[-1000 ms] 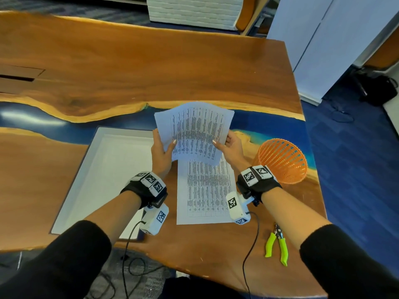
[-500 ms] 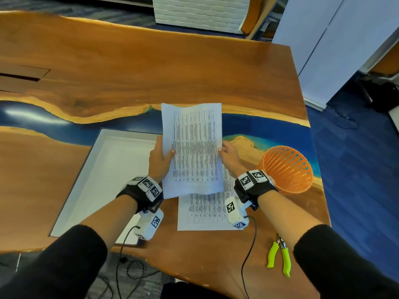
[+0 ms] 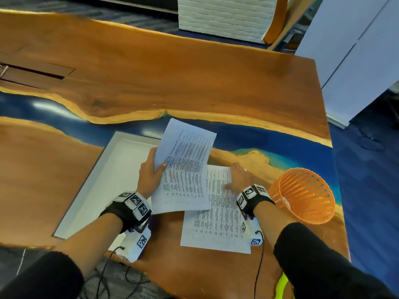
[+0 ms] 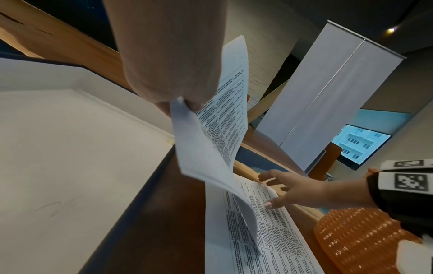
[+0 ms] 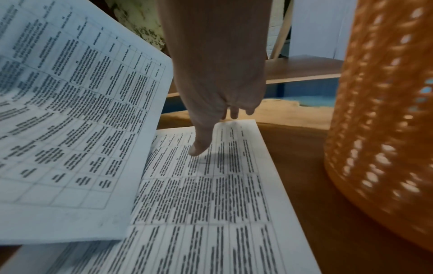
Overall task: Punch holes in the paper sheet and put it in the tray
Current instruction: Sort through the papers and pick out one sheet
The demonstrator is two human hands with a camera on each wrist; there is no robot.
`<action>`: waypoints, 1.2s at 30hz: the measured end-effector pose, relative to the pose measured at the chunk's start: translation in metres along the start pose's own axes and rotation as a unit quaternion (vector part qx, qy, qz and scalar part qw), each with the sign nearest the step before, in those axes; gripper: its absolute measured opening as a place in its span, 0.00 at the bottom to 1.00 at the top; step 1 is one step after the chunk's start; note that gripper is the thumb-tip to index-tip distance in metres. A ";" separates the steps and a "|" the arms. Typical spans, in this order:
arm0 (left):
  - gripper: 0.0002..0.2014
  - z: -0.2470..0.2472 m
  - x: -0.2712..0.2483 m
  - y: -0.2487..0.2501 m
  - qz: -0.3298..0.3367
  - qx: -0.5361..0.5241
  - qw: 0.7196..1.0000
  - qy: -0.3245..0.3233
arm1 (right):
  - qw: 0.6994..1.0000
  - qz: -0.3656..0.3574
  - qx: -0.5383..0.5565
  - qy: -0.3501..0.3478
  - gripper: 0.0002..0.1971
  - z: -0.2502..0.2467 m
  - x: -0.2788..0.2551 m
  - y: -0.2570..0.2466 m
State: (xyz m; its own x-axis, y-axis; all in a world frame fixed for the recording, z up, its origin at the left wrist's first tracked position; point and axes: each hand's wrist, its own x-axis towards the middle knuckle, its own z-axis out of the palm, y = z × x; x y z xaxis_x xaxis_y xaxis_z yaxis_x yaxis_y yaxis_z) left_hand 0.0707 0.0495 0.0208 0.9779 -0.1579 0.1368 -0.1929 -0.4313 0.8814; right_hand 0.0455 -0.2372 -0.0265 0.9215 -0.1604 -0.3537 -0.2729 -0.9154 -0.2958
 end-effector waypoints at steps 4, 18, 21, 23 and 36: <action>0.18 -0.004 -0.001 -0.009 -0.010 -0.009 1.000 0.012 | 0.999 -0.043 -0.017 -0.019 0.40 0.000 0.021 -0.012; 0.24 -0.013 -0.002 -0.004 -0.034 -0.007 0.999 0.007 | 0.997 -0.010 0.001 -0.078 0.16 -0.004 0.008 -0.005; 0.23 -0.018 0.003 -0.005 -0.028 0.027 0.999 0.032 | 0.996 -0.003 0.011 -0.084 0.09 -0.018 0.002 -0.001; 0.20 -0.022 0.007 -0.006 -0.026 0.049 0.997 0.059 | 0.995 -0.010 -0.005 -0.096 0.03 -0.030 -0.001 0.002; 0.15 -0.007 0.006 0.011 -0.020 -0.015 0.999 0.023 | 0.951 -0.213 0.217 -0.059 0.09 -0.141 -0.006 -0.057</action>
State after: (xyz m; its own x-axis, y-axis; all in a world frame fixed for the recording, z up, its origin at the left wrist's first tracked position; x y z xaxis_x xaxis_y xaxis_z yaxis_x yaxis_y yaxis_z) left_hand 0.0754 0.0497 0.0343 0.9877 -0.0990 0.1211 -0.1514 -0.4092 0.8998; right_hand 0.0942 -0.2364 0.1181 0.9435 0.2572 -0.2088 0.0068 -0.6451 -0.7641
